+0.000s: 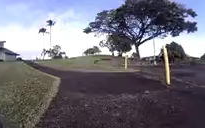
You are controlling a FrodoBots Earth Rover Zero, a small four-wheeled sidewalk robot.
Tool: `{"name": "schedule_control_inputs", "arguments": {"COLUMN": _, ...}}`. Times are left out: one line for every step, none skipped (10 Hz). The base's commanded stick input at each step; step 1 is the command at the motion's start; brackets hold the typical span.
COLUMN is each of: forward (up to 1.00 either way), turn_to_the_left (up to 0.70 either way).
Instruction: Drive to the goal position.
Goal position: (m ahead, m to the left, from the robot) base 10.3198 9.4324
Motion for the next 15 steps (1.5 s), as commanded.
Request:
{"name": "schedule_control_inputs", "arguments": {"forward": 1.0, "turn_to_the_left": 0.27}}
{"name": "schedule_control_inputs", "arguments": {"forward": 1.0, "turn_to_the_left": 0.27}}
{"name": "schedule_control_inputs", "arguments": {"forward": 1.0, "turn_to_the_left": 0.0}}
{"name": "schedule_control_inputs", "arguments": {"forward": 1.0, "turn_to_the_left": 0.0}}
{"name": "schedule_control_inputs", "arguments": {"forward": 1.0, "turn_to_the_left": 0.0}}
{"name": "schedule_control_inputs", "arguments": {"forward": 1.0, "turn_to_the_left": 0.23}}
{"name": "schedule_control_inputs", "arguments": {"forward": 1.0, "turn_to_the_left": 0.27}}
{"name": "schedule_control_inputs", "arguments": {"forward": 1.0, "turn_to_the_left": 0.27}}
{"name": "schedule_control_inputs", "arguments": {"forward": 1.0, "turn_to_the_left": 0.17}}
{"name": "schedule_control_inputs", "arguments": {"forward": 1.0, "turn_to_the_left": 0.0}}
{"name": "schedule_control_inputs", "arguments": {"forward": 1.0, "turn_to_the_left": 0.0}}
{"name": "schedule_control_inputs", "arguments": {"forward": 1.0, "turn_to_the_left": 0.0}}
{"name": "schedule_control_inputs", "arguments": {"forward": 1.0, "turn_to_the_left": 0.27}}
{"name": "schedule_control_inputs", "arguments": {"forward": 1.0, "turn_to_the_left": 0.27}}
{"name": "schedule_control_inputs", "arguments": {"forward": 1.0, "turn_to_the_left": 0.27}}
